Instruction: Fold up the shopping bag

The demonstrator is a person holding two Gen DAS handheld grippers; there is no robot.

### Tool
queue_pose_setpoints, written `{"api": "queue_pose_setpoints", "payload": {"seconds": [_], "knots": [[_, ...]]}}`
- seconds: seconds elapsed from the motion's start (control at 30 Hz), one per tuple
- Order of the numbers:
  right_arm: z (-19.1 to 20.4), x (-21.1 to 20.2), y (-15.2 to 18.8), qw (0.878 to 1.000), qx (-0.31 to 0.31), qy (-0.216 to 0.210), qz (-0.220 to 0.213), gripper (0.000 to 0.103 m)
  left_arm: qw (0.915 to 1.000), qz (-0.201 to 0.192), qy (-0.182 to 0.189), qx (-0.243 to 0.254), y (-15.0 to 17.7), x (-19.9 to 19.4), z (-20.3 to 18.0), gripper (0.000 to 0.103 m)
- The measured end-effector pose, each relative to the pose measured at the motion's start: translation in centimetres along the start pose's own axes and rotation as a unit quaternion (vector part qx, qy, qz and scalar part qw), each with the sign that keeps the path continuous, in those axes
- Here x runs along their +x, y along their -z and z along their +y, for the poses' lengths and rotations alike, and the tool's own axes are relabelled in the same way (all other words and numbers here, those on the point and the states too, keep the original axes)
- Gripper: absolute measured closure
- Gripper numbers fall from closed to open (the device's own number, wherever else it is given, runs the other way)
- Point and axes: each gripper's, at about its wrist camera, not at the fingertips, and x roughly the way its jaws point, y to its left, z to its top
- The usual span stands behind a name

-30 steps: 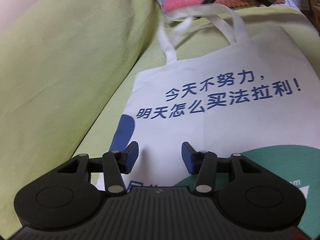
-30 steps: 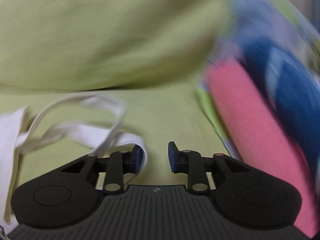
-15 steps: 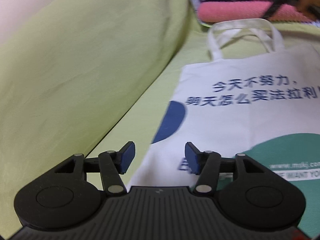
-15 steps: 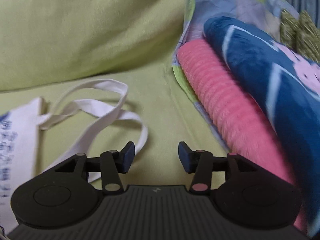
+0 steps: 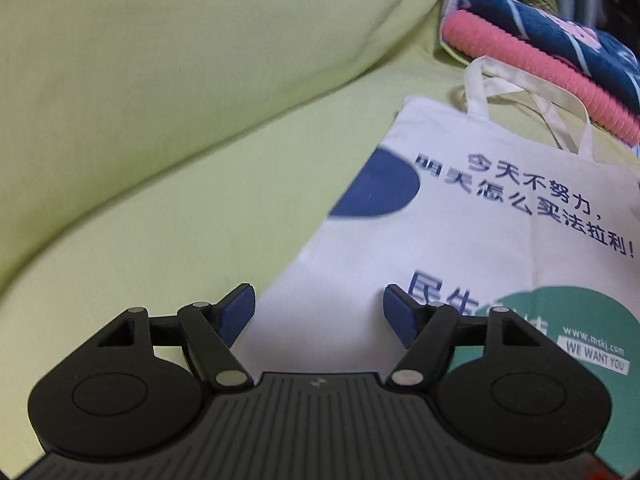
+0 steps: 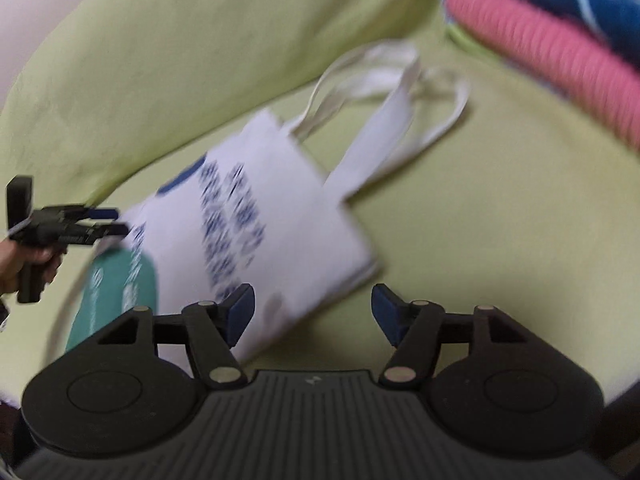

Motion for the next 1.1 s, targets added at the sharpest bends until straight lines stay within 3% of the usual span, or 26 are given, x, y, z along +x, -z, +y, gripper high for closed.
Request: {"api": "queue_pose_setpoints", "payload": {"seconds": [0.2, 0.3, 0.33, 0.37, 0.4, 0.57, 0.67, 0.7, 0.77, 0.83, 0.87, 1.1], "knots": [[2.2, 0.8, 2.1, 0.999, 0.028, -0.018, 0.003, 0.039, 0.9993, 0.025, 0.029, 0.006, 1.1, -0.3, 0.2, 0.034], [3.1, 1.0, 2.3, 0.999, 0.032, -0.03, 0.01, 0.038, 0.9997, 0.018, 0.002, 0.019, 1.0, -1.0, 0.8, 0.042], [3.4, 1.0, 2.5, 0.999, 0.031, -0.032, 0.011, 0.038, 0.9996, 0.013, -0.01, 0.022, 1.0, -1.2, 1.1, 0.04], [3.7, 1.1, 2.7, 0.999, 0.03, -0.035, 0.012, 0.038, 0.9995, 0.011, -0.022, 0.02, 1.0, -1.4, 1.6, 0.029], [3.9, 1.1, 2.8, 0.999, 0.03, -0.037, 0.012, 0.037, 0.9995, 0.016, -0.025, 0.009, 1.0, -1.3, 2.3, 0.023], [4.2, 1.3, 3.2, 0.998, 0.042, -0.042, -0.001, 0.036, 0.9973, 0.034, 0.036, -0.055, 2.0, -0.7, 5.1, 0.025], [4.4, 1.4, 3.2, 0.998, 0.054, -0.041, -0.012, 0.035, 0.997, 0.031, 0.041, -0.057, 2.4, -1.3, 4.9, 0.039], [4.4, 1.6, 3.2, 0.998, 0.055, -0.039, -0.015, 0.037, 0.997, 0.03, 0.041, -0.058, 2.5, -1.7, 4.7, 0.056], [4.4, 1.8, 3.0, 0.998, 0.057, -0.029, -0.019, 0.06, 0.9957, 0.024, 0.057, -0.069, 2.9, -2.7, 4.4, 0.091], [3.9, 2.1, 2.6, 0.997, 0.066, -0.02, -0.019, 0.083, 0.9962, 0.023, 0.048, -0.069, 3.6, -3.5, 3.3, 0.091], [3.5, 2.3, 2.3, 0.997, 0.073, -0.022, -0.017, 0.088, 0.9962, 0.023, 0.046, -0.07, 4.0, -4.0, 2.7, 0.093], [2.2, 3.2, -1.7, 0.999, 0.026, -0.017, -0.02, 0.093, 0.9954, 0.026, 0.036, -0.085, 7.0, -8.7, -3.1, 0.097]]}}
